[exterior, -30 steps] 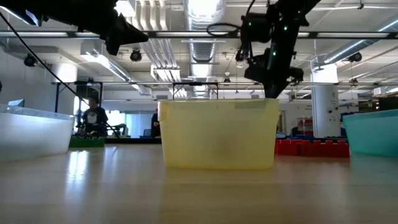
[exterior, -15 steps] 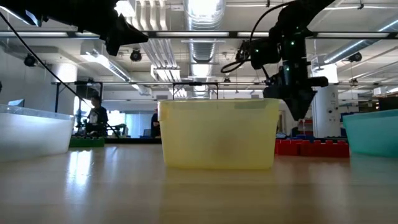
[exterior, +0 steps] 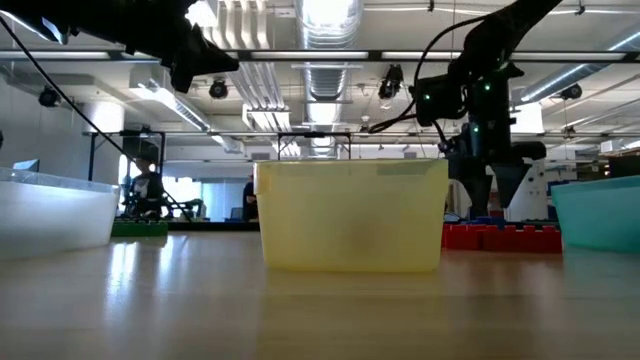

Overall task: Sort & place blocks by color
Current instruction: Put the blue game piece into the green bin, then put the red game piece into the yellow bin

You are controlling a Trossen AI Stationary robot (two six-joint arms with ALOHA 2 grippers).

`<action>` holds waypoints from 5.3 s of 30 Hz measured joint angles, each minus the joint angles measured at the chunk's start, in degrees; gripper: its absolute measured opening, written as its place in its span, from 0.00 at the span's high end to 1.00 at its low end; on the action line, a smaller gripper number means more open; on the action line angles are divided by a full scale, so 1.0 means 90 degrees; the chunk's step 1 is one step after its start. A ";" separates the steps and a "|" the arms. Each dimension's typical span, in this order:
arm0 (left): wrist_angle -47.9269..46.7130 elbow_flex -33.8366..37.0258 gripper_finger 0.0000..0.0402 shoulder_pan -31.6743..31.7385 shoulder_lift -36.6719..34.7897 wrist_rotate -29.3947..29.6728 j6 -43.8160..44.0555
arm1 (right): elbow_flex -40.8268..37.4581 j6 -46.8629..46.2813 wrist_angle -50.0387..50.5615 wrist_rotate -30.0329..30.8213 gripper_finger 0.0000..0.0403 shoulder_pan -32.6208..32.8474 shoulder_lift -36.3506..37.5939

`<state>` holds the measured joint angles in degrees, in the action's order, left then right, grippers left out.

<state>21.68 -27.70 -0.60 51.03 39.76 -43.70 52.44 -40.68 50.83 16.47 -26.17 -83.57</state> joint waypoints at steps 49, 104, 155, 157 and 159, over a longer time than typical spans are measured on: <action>0.0015 0.0000 0.99 -0.0001 0.0034 0.0003 -0.0019 | 0.0505 0.0422 0.0327 0.0141 0.80 -0.0123 0.1499; 0.0037 -0.0027 0.99 0.0016 0.0034 0.0001 -0.0029 | -0.0373 -0.3467 0.3131 -0.2820 0.62 0.3796 0.1865; 0.0035 -0.0041 0.99 0.0016 0.0308 -0.0001 -0.0027 | 0.2930 0.0592 0.1720 -0.1548 0.51 0.4087 -0.1425; 0.0035 -0.0041 0.99 0.0015 0.0308 0.0000 -0.0027 | 0.2912 0.0544 0.1766 -0.1547 0.51 0.4087 -0.1617; 0.0035 -0.0041 0.99 0.0015 0.0308 0.0001 -0.0027 | 0.2900 0.0553 0.1928 -0.1547 0.51 0.4087 -0.1796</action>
<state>22.00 -28.08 -0.47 53.80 39.77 -43.94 78.54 -35.71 68.18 2.55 10.61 -99.74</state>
